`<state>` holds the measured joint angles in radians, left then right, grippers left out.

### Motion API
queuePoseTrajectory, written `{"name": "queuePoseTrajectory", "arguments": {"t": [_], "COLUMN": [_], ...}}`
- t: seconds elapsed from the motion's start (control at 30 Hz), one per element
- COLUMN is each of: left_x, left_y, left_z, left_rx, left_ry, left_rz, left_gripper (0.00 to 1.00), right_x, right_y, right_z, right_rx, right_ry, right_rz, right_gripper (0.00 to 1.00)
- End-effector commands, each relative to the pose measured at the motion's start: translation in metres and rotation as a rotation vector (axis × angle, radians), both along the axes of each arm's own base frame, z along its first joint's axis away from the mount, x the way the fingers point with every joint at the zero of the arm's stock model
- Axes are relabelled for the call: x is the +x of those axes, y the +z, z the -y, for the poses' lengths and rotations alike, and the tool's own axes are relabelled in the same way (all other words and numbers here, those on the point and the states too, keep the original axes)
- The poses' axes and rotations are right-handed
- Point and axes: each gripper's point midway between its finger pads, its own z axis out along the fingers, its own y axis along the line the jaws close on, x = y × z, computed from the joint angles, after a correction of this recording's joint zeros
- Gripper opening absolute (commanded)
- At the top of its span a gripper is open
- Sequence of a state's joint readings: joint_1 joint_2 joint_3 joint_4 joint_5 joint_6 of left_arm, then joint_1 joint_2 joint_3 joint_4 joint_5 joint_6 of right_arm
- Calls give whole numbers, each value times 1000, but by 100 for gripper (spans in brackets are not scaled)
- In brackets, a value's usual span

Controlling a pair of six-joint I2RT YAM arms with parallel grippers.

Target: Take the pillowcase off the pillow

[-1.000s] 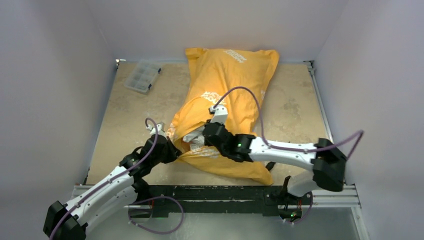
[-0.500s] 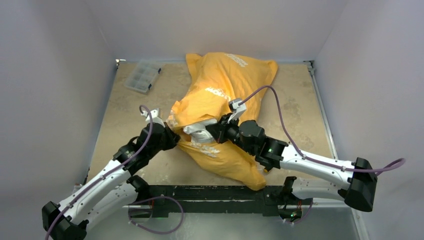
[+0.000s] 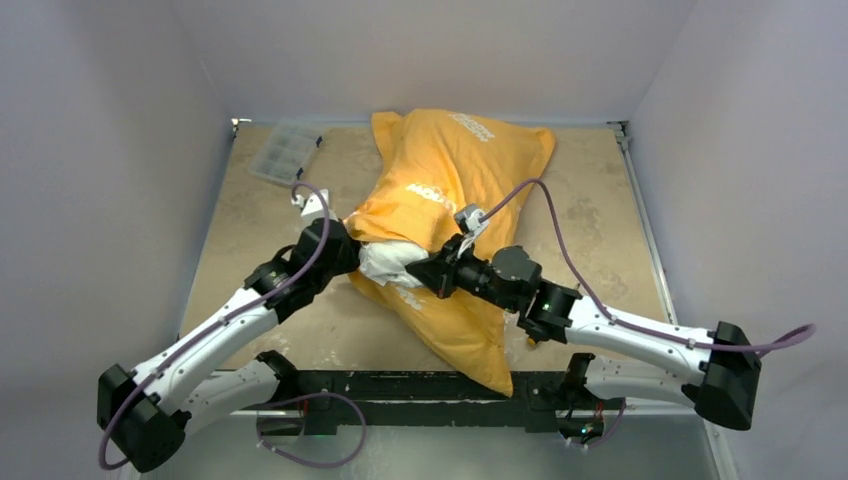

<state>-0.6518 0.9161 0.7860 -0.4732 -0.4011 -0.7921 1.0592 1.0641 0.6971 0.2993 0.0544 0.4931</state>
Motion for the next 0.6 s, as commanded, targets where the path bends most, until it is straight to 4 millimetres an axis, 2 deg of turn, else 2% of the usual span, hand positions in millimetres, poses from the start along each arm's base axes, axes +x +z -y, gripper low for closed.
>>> {"name": "queuePoseTrajectory", "arguments": {"t": [0.0,0.1,0.2,0.27,0.43,0.5,0.57], "left_x": [10,2,-14,-23,-43,-48,-51], "left_y": [-44,-75,-97,-103,-101,-98,-92], "left_z": [-1,12,25,31,47,54,57], "left_rx": [68,22,-43,-76,-143,-167,-169], "left_ry": [20,-35,-90,-114,-162,-177,-185], "left_rz": [-42,-97,-128,-130,-81,-65,-57], "left_gripper": [0,0,0,0,0,7,21], "right_x": [-34,-31,-15,-3,12,14,19], "right_y": [119,157,179,186,193,195,191], "right_z": [16,38,50,52,40,28,13], "right_rx": [310,415,465,489,537,542,519], "right_ry": [125,54,-54,-116,-146,-117,-99], "right_rz": [235,281,274,259,250,256,251], "right_gripper": [0,0,0,0,0,0,0]}}
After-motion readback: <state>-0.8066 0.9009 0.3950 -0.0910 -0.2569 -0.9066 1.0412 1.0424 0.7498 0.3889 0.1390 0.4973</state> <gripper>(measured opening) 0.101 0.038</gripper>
